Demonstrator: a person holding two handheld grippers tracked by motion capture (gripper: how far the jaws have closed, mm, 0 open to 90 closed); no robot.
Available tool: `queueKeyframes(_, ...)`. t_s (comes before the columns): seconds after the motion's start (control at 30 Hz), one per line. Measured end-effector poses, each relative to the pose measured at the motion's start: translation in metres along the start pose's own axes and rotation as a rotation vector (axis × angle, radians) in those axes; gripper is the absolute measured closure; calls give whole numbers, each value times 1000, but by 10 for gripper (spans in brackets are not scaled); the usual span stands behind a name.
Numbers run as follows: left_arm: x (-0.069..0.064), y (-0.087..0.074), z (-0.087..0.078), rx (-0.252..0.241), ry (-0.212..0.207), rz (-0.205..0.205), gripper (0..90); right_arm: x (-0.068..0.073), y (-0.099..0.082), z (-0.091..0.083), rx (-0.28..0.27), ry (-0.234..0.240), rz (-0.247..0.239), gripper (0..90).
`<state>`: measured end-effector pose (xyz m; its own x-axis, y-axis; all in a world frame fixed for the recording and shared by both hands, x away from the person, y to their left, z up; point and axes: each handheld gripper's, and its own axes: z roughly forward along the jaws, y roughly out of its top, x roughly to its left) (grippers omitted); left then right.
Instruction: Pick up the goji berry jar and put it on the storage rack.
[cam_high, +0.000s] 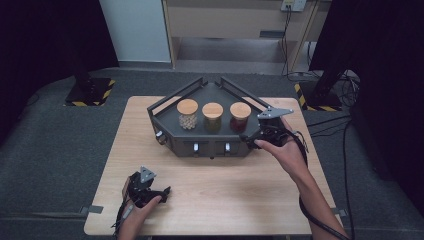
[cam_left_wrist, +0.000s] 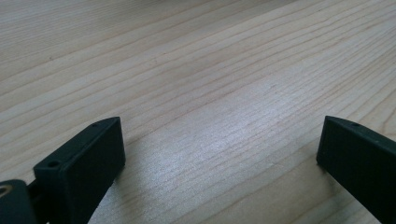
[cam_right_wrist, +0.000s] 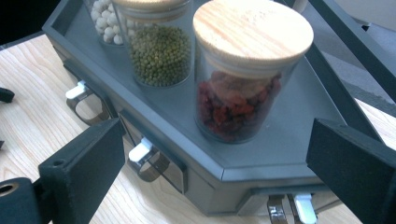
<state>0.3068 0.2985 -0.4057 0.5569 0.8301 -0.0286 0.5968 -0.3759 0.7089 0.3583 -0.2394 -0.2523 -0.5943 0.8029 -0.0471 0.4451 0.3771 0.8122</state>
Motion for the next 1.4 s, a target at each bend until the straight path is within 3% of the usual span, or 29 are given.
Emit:
queueKeyframes(0.37, 0, 0, 0, 0, 1, 0, 0, 6, -24, -11, -27, -5, 8, 48)
queueKeyframes(1.4, 0, 0, 0, 0, 1, -1, 0, 10, -77, -22, 12, -24, 45, 47)
